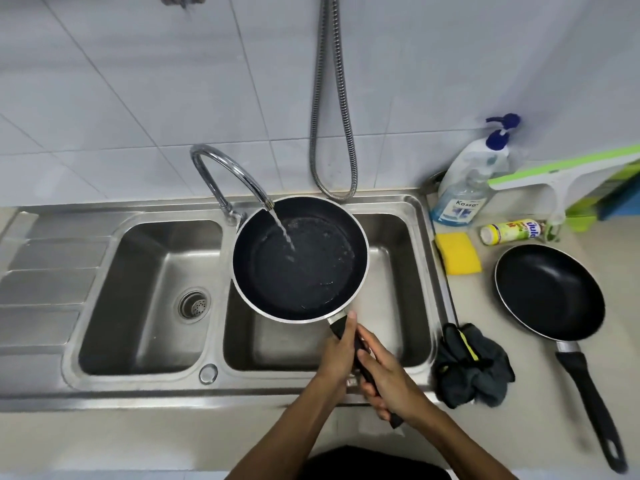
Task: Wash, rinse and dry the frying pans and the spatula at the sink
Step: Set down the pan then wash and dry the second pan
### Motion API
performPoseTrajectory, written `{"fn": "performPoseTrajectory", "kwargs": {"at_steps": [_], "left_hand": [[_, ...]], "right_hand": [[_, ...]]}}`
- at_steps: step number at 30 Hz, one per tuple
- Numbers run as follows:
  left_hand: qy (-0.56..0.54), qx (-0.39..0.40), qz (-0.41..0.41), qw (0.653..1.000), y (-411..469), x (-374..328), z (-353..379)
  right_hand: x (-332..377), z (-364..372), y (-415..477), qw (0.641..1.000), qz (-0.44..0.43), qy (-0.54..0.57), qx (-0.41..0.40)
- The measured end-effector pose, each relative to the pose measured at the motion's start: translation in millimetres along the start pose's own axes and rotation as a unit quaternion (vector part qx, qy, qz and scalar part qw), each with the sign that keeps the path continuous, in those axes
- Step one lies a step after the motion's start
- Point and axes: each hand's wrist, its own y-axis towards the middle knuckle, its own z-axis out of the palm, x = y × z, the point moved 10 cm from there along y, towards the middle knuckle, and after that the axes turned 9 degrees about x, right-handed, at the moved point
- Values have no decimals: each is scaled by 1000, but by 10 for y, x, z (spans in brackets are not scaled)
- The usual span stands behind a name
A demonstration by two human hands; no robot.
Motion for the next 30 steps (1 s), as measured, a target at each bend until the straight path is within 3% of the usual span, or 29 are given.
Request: {"fn": "performPoseTrajectory", "kwargs": {"at_steps": [7,16,24,30], "left_hand": [[-3,18,33,999,140,-283,224],[-5,29,20,999,198,-325,3],[28,41,30,998,284,-333,262],[47,13,43,998,273,-436,-72]], "right_hand": [[186,-262,28,997,-11,-51,-62],[390,-120,153,990,-36,-133,-43],[300,-317,30,992,-32,-72,-99],[335,-68,225,996,-29,-54,-64]]}}
